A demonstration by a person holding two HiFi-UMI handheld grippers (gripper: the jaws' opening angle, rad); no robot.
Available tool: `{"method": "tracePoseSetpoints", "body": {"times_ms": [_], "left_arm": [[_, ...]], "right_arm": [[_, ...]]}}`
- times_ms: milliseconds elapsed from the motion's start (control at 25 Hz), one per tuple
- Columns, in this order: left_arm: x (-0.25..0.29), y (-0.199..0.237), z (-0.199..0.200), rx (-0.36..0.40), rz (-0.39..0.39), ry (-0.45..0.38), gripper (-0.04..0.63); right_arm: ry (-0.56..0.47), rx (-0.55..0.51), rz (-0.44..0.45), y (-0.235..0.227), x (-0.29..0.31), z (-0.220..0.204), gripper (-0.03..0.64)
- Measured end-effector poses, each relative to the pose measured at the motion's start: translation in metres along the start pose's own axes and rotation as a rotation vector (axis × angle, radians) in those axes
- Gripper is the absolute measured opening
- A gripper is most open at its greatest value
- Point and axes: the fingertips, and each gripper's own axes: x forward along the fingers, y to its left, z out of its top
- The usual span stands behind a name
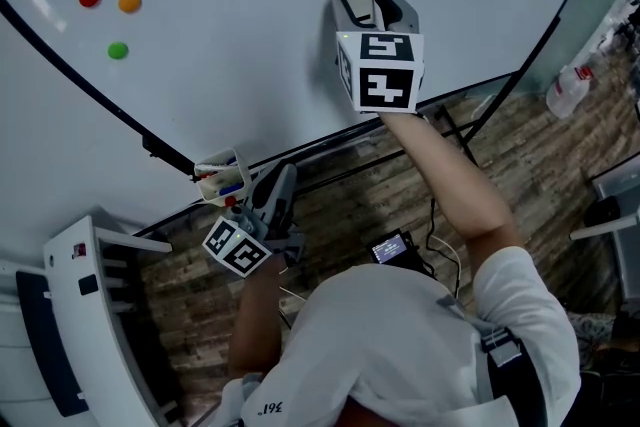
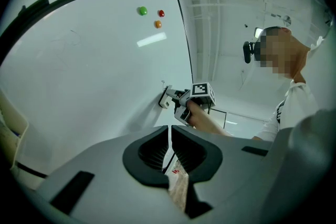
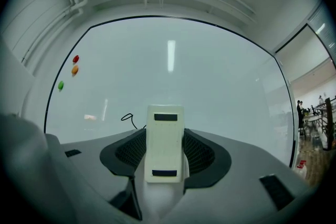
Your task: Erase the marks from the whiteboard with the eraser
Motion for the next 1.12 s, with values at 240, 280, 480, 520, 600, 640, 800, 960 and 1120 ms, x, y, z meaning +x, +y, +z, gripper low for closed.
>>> {"method": "tracePoseSetpoints", "body": {"times_ms": [240,280,480,520,600,640,800,960,1120], "left_arm": [[-0.005,0.0,0.002,0.003,0.004,-0.008,0.008],[-0.005,0.0,0.002,0.003,0.004,-0.008,0.008],[-0.006,-0.002,0.003,0.005,0.0,-0.009,0.008],[-0.006,-0.002,0.003,0.005,0.0,-0.009,0.008],[-0.006,-0.003,0.004,0.005,0.001,-0.011,0.008],[-0.007,-0.003,0.005,0.005,0.001,-0.014,0.008],[-0.012,-0.002,0.006,0.004,0.005,-0.021,0.008],[-0.016,-0.001,0.005,-0.004,0.011,-0.026,0.008],[-0.016,0.0,0.003,-0.007,0.016,-0.025,0.008]], "right_arm": [[0.001,-0.009,0.011,0.016,0.0,0.0,0.239],[0.002,-0.008,0.014,0.018,0.0,0.0,0.239],[0.004,-0.003,0.04,0.032,-0.002,0.003,0.239],[0.005,-0.01,0.05,0.036,-0.002,0.003,0.239],[0.008,-0.027,0.073,0.048,-0.002,0.003,0.239],[0.009,-0.032,0.078,0.052,-0.002,0.003,0.239],[0.014,-0.037,0.069,0.056,-0.002,0.004,0.239],[0.021,-0.046,0.067,0.059,-0.002,0.004,0.239],[0.027,-0.048,0.07,0.062,0.0,0.003,0.239]]}}
